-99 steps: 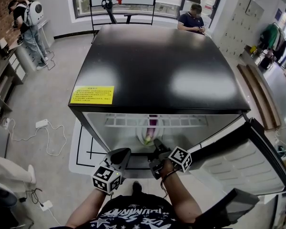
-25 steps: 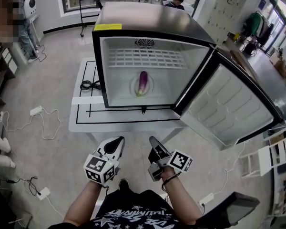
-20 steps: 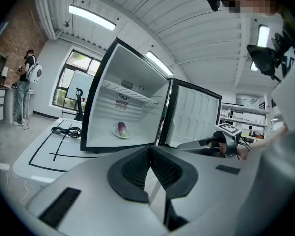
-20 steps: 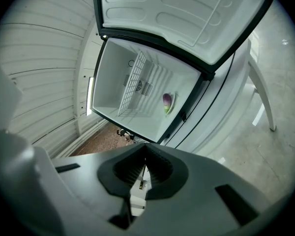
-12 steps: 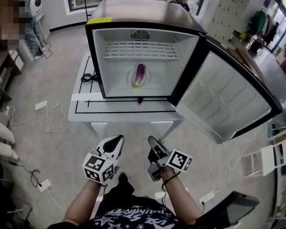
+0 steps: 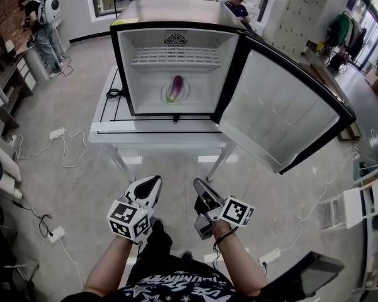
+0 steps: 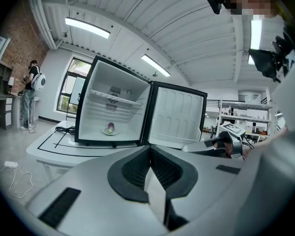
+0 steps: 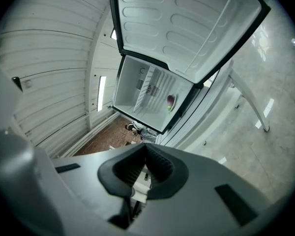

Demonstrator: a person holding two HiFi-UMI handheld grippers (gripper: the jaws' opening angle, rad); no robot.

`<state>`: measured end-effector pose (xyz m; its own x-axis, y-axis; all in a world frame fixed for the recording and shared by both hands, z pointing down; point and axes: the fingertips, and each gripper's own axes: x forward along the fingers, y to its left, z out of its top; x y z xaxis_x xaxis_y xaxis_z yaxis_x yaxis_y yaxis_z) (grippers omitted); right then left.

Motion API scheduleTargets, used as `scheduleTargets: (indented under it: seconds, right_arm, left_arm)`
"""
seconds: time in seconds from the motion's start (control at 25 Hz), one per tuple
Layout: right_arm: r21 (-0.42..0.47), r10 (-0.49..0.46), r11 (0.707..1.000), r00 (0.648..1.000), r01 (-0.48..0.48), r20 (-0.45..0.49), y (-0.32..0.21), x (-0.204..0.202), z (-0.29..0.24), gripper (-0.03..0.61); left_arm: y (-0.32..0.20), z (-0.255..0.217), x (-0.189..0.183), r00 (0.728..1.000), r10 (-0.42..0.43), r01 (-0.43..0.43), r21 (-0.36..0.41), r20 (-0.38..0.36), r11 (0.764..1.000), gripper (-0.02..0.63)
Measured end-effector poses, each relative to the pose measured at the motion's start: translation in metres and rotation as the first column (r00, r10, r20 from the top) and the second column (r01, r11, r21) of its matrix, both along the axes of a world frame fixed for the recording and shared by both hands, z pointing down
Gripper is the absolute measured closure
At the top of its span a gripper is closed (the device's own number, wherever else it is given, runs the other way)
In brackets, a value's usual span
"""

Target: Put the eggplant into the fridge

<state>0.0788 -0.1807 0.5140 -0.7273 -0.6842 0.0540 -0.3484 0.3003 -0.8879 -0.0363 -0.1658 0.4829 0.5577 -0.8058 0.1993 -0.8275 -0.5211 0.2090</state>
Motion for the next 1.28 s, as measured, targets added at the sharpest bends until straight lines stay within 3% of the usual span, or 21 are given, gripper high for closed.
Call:
scheduleTargets:
  seconds: [0.2, 0.4, 0.64, 1.28]
  right_arm:
    - [0.027, -0.030, 0.999, 0.999, 0.030, -0.014, 0.040, 0.017, -0.006, 0.572]
    - [0.085, -0.072, 0.993, 0.994, 0.080, -0.085, 0.077, 0.033, -0.012, 0.572]
    - [0.092, -0.087, 0.991, 0.992, 0.095, -0.093, 0.105, 0.049, -0.011, 0.572]
    - [0.086, -0.138, 0.985, 0.986, 0.146, -0.096, 0.141, 0.031, -0.004, 0.572]
  left_arm:
    - [0.039, -0.003, 0.015, 0.999, -0.032, 0.032, 0.015, 0.004, 0.999, 0.604]
    - [0.073, -0.005, 0.025, 0.997, -0.073, 0.073, 0.027, 0.006, 0.997, 0.604]
    - [0.108, -0.009, 0.039, 0.995, -0.095, 0.094, 0.033, 0.010, 0.995, 0.604]
    - [0.151, -0.008, 0.039, 0.995, -0.094, 0.094, 0.021, 0.026, 0.995, 0.604]
